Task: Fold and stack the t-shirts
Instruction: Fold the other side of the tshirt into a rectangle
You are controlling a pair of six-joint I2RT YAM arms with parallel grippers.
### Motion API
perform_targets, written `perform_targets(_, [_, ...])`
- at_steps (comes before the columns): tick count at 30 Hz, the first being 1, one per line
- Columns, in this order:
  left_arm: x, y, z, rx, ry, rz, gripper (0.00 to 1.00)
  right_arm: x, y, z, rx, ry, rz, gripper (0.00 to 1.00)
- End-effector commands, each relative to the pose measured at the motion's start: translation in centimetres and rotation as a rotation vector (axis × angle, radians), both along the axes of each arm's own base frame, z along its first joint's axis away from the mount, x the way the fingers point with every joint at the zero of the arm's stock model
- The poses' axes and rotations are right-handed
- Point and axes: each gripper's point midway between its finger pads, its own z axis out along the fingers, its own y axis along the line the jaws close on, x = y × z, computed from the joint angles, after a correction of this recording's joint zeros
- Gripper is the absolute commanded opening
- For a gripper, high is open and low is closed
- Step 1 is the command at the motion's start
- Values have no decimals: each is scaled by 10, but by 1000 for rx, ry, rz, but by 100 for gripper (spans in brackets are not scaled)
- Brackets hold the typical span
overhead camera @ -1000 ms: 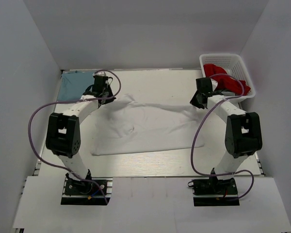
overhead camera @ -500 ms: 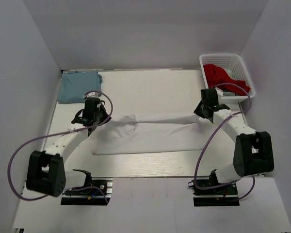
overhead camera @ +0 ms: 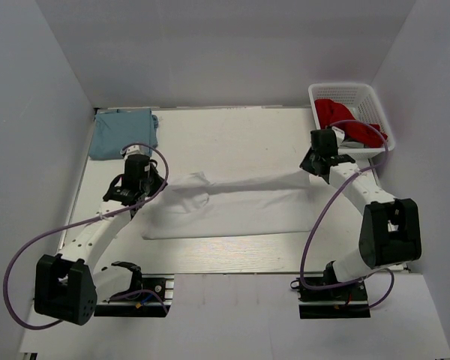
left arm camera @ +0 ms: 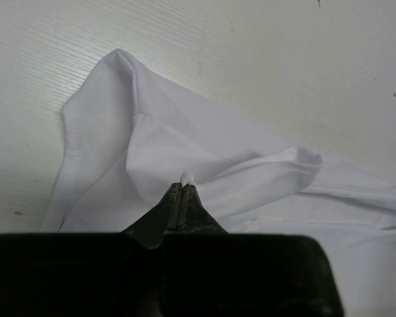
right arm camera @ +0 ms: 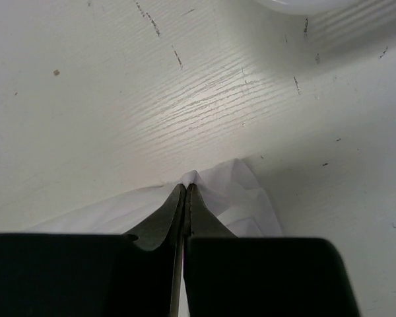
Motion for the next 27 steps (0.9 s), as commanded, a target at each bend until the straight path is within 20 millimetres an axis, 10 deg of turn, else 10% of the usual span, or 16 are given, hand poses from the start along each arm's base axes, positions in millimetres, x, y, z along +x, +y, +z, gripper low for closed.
perform_targets(1, [-13,6,1,4,-12,20,0,2,-3,9,-7,-24,1,0])
perform_targets(9, [-79,-5,-78,-81,234,-37,4,-54,-9,-48,20,117,-29,6])
perform_targets(12, [-106,-5,-76,-91,343,-43,59,-89,-20,-61,-12,178,-47,71])
perform_targets(13, [-108,-3,-70,-84,343,-36,69,-94,-22,-58,-20,181,-53,79])
perform_targets(14, [-106,-5,-57,-108,302,-30,99,-95,-23,-42,-14,130,-48,87])
perform_targets(21, [-54,-42,25,-241,-29,-197,100,-81,-8,5,13,-35,81,90])
perform_targets(27, [-2,-89,19,-303,-2,-372,100,-56,30,18,101,-78,251,90])
